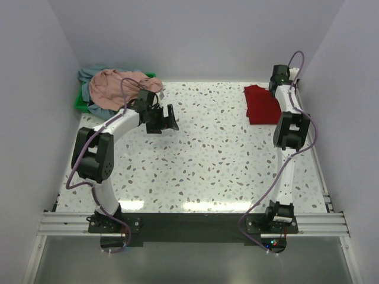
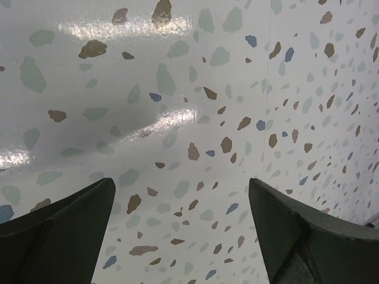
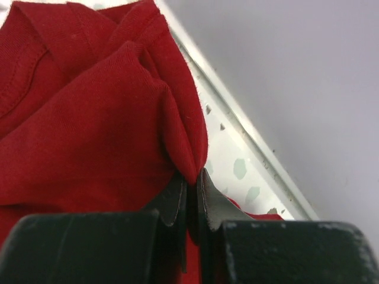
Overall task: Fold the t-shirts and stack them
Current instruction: Neatly place the folded tshirt to the corner
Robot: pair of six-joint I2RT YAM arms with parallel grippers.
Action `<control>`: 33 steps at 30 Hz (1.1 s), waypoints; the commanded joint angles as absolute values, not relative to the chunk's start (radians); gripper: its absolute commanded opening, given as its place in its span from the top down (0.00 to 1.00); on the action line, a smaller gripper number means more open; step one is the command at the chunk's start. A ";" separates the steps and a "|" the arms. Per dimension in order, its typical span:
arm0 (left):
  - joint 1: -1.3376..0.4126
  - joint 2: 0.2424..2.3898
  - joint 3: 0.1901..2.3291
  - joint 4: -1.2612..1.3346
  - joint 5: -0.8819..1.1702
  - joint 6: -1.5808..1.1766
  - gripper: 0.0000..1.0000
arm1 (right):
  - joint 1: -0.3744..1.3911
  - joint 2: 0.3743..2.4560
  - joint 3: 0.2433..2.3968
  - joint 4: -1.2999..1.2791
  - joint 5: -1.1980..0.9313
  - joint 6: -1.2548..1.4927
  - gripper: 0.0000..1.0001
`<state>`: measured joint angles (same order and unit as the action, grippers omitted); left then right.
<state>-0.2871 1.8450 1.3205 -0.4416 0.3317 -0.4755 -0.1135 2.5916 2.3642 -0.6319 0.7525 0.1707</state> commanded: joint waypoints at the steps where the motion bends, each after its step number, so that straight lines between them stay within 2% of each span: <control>1: -0.278 1.852 1.367 -0.466 0.322 -0.468 0.00 | -0.124 2.611 2.437 -0.549 0.842 0.167 1.00; 8: -0.279 1.838 1.350 -0.479 0.313 -0.479 0.00 | -0.144 2.640 2.477 -0.525 0.856 0.158 1.00; 9: -0.279 1.836 1.348 -0.479 0.308 -0.479 0.00 | -0.146 2.641 2.477 -0.520 0.854 0.152 0.95; 10: -0.279 1.830 1.345 -0.477 0.307 -0.482 0.00 | -0.146 2.635 2.470 -0.517 0.854 0.146 0.75; 12: -0.279 1.822 1.341 -0.472 0.299 -0.482 0.00 | -0.144 2.617 2.448 -0.491 0.851 0.129 0.47; 13: -0.279 1.815 1.338 -0.472 0.285 -0.485 0.00 | -0.146 2.594 2.419 -0.477 0.851 0.132 0.27; 15: -0.279 1.806 1.333 -0.466 0.276 -0.488 0.00 | -0.144 2.571 2.389 -0.466 0.859 0.138 0.12; 16: -0.279 1.795 1.333 -0.459 0.273 -0.489 0.00 | -0.144 2.556 2.357 -0.460 0.864 0.144 0.02; 20: -0.279 1.769 1.322 -0.437 0.256 -0.489 0.00 | -0.138 2.482 2.245 -0.390 0.874 0.164 0.01; 25: -0.279 1.720 1.310 -0.413 0.244 -0.473 0.00 | -0.097 2.297 1.955 -0.198 0.893 0.159 0.01; 33: -0.281 1.602 1.237 -0.358 0.189 -0.437 0.00 | -0.008 2.047 1.647 -0.114 0.836 0.209 0.01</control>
